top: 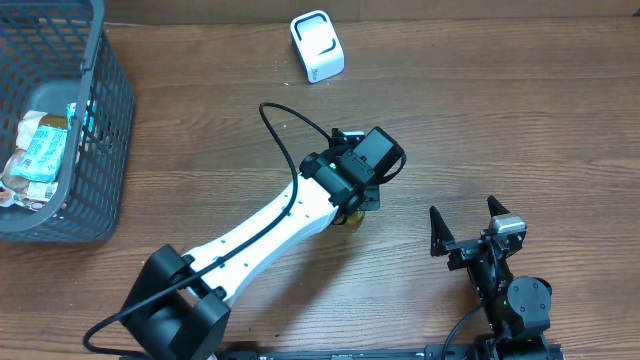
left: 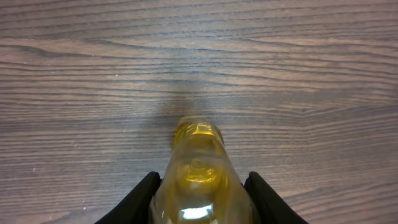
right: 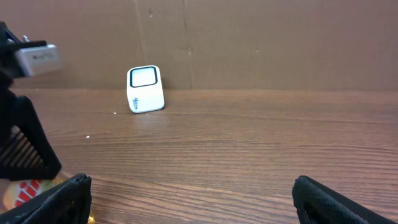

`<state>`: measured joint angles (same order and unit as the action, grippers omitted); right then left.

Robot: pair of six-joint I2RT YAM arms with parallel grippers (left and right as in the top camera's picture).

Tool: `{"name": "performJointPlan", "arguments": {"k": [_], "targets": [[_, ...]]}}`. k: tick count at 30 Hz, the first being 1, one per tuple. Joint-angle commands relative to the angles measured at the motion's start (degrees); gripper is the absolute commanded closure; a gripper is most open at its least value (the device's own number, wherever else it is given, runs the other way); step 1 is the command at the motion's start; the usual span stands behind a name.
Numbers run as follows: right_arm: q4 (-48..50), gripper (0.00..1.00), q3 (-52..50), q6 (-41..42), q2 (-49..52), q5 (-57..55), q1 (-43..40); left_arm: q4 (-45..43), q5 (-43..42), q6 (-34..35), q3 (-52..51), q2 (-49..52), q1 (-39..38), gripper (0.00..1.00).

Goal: Scan the item barcode
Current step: 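Lift the yellow bottle out and carry it toward the table center, then set the yellow bottle upright on the table and release it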

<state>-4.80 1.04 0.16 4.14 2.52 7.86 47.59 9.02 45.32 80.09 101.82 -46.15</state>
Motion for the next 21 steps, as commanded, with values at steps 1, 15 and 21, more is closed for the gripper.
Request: {"name": "performJointPlan", "arguments": {"k": [1,15,21], "targets": [[0.11,0.00,-0.55,-0.24,0.07,-0.46,-0.22,-0.98,-0.31,0.76,-0.11,0.90,-0.52,0.93],[0.11,0.00,-0.55,-0.24,0.07,-0.46,-0.22,-1.16,-2.56,0.44,-0.11,2.97,-0.92,0.35],[0.11,0.00,-0.55,-0.24,0.07,-0.46,-0.22,-1.49,-2.95,-0.07,0.13,2.97,-0.92,0.15]]}}
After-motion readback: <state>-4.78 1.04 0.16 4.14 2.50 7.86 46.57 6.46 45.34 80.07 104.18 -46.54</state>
